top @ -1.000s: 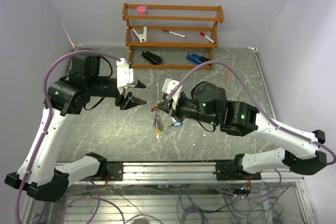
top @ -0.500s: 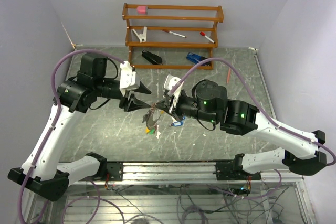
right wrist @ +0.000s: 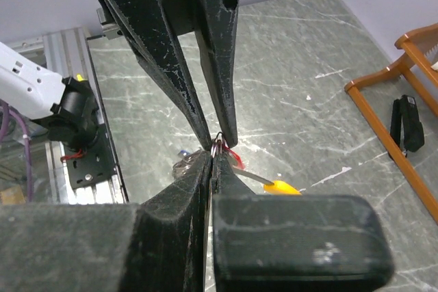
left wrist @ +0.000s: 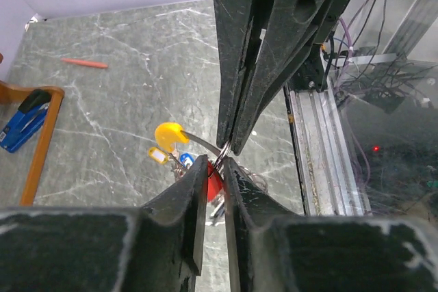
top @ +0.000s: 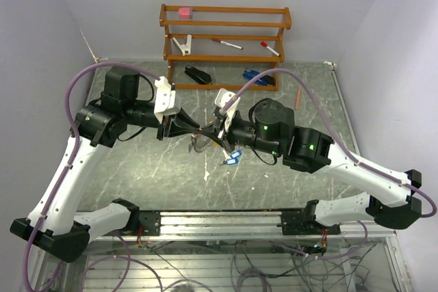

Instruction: Put the keys on the keyring

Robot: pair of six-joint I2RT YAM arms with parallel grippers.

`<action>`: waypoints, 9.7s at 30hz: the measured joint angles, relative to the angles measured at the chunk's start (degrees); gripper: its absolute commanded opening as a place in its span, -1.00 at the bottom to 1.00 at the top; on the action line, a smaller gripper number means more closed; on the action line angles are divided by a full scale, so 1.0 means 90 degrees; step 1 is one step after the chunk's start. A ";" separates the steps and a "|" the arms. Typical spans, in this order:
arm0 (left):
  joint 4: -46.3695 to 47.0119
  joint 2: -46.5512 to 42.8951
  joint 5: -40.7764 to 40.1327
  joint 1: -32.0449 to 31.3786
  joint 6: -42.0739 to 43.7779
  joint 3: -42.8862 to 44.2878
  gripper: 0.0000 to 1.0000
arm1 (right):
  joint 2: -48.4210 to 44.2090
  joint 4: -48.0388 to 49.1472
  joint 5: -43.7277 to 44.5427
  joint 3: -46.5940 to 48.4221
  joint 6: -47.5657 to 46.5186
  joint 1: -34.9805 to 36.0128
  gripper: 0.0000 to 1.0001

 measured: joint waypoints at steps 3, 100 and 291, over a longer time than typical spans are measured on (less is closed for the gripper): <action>0.0002 0.0000 0.0005 -0.0007 0.0015 -0.0002 -0.60 | 0.0002 0.0078 -0.0010 -0.0019 0.0112 -0.0095 -1.00; 0.1188 -0.0522 -0.1001 -0.0019 -0.0928 -0.0291 -0.23 | -0.0221 0.1506 -0.0610 -0.0483 0.1880 -0.0787 -1.00; 0.1426 -0.0945 -0.0935 -0.0036 0.0593 -0.0690 -0.43 | -0.0061 0.2922 0.0202 -0.1005 0.3145 -0.0789 -1.00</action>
